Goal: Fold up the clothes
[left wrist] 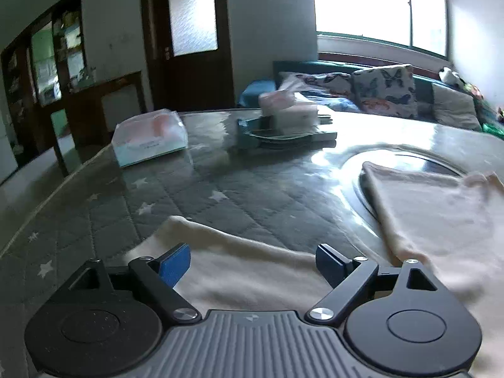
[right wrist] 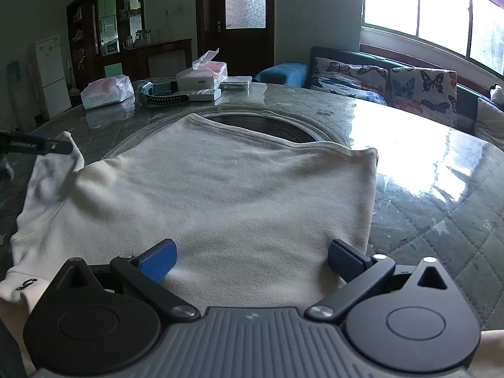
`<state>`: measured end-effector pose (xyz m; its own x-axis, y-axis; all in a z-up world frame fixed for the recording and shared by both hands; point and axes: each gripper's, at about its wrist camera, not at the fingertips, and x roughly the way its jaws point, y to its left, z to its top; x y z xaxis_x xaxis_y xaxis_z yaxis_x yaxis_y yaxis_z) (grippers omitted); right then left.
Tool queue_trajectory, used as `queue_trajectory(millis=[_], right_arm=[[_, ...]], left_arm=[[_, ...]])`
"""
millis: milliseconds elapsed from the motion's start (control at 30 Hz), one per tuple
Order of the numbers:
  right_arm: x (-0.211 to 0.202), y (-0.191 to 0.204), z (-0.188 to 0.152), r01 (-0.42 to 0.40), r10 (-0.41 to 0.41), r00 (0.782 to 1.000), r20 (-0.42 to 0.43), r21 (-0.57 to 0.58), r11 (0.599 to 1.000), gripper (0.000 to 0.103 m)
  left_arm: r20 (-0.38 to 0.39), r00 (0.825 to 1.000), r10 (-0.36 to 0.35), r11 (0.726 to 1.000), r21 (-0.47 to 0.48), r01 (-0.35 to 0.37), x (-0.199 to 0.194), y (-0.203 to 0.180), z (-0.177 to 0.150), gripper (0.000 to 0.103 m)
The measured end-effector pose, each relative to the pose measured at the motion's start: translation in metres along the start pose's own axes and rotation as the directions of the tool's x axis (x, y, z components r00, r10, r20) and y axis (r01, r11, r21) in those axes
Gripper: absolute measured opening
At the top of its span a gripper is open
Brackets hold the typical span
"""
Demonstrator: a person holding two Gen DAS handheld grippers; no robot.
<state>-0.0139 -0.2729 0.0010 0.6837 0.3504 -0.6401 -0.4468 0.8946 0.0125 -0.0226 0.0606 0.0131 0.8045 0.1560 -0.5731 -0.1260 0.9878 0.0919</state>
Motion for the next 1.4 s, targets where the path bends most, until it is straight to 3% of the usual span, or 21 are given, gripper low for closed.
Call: queue_trajectory(millis=[167,367,600,867,1000,1100,1267,1400], right_arm=[[0.0,0.001,0.0,0.003,-0.003,1.0,-0.001,-0.003,1.0,0.103],[-0.004,0.005,0.006,0.003,-0.004,1.0,-0.009,-0.035,0.999,0.103],[-0.016,0.025,0.013,-0.071,0.074,0.997,0.022,-0.083,0.994,0.103],[-0.012,0.052,-0.003,-0.153,0.147,0.988,-0.044,-0.181,0.971,0.103],[-0.019,0.058,0.002,-0.164,0.156,0.986,-0.054,-0.229,0.96,0.103],[-0.017,0.065,0.01,-0.181,0.175,0.983,-0.045,-0.23,0.956,0.103],[-0.006,0.081,0.019,-0.218,0.211,0.976,-0.055,-0.245,0.945,0.103],[0.0,0.098,0.013,-0.276,0.256,0.961,-0.107,-0.288,0.917,0.103]], left_arm=[[0.015,0.998,0.056,0.99,0.133,-0.057,-0.006,-0.019,-0.014,0.09],[0.006,0.995,0.102,0.982,0.159,-0.102,-0.009,-0.012,-0.017,0.09],[-0.011,0.99,0.143,0.978,0.153,-0.14,-0.012,-0.003,-0.019,0.09],[-0.015,0.983,0.181,0.968,0.181,-0.175,-0.016,0.002,-0.021,0.091],[0.004,0.984,0.18,0.972,0.156,-0.178,-0.023,0.003,-0.014,0.091],[0.016,0.992,0.129,0.984,0.121,-0.13,-0.027,-0.003,-0.007,0.091],[0.005,0.998,0.058,0.985,0.162,-0.058,-0.022,-0.024,-0.009,0.092],[-0.007,0.998,0.058,0.976,0.21,-0.055,-0.02,-0.029,-0.022,0.093]])
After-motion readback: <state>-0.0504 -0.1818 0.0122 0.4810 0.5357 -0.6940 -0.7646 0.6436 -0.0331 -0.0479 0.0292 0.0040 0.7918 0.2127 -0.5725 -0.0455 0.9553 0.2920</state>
